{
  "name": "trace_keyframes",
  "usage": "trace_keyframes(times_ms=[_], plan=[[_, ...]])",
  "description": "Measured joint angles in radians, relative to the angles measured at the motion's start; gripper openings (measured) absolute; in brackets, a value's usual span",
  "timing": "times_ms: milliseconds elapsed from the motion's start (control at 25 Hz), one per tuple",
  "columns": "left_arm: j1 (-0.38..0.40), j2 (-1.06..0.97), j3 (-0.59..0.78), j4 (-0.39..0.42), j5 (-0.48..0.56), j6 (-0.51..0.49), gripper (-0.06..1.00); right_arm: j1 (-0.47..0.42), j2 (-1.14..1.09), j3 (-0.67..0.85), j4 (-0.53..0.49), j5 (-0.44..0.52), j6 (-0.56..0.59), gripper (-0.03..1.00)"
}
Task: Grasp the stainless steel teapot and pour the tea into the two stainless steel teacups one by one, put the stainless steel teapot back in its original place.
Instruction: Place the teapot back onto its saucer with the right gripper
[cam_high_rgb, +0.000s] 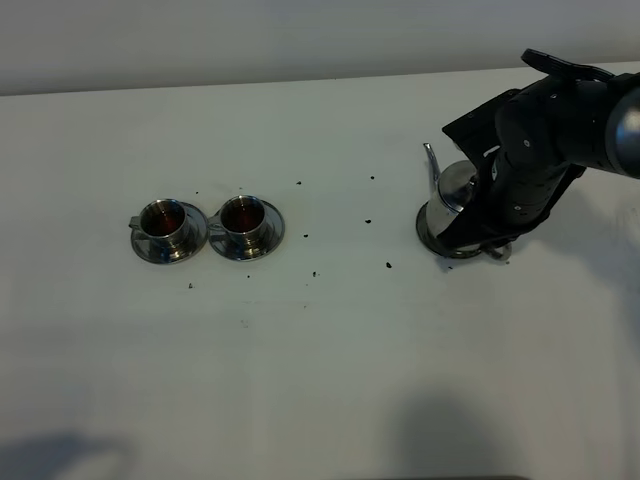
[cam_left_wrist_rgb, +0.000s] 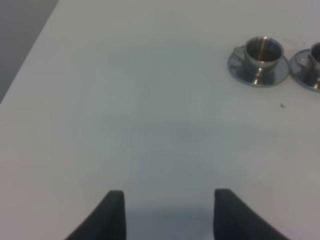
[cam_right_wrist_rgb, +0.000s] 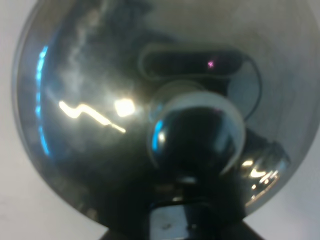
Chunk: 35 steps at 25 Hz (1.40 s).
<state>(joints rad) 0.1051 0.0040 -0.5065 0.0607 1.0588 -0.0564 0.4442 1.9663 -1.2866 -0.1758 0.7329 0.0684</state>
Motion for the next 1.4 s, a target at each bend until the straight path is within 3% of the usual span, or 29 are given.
trace_keyframes(times_ms=[800,1160,1400], plan=[[0.0,0.0,0.0,0.0,0.0,0.0,0.44,0.0,0.0,0.0,0.044,-0.016,0.006,0.19],[0.0,0.0,0.0,0.0,0.0,-0.002,0.44,0.0,0.0,0.0,0.047,-0.01,0.006,0.48],[0.0,0.0,0.0,0.0,0.0,-0.002,0.44,0.0,-0.062,-0.011,0.047,0.154,0.005,0.54]])
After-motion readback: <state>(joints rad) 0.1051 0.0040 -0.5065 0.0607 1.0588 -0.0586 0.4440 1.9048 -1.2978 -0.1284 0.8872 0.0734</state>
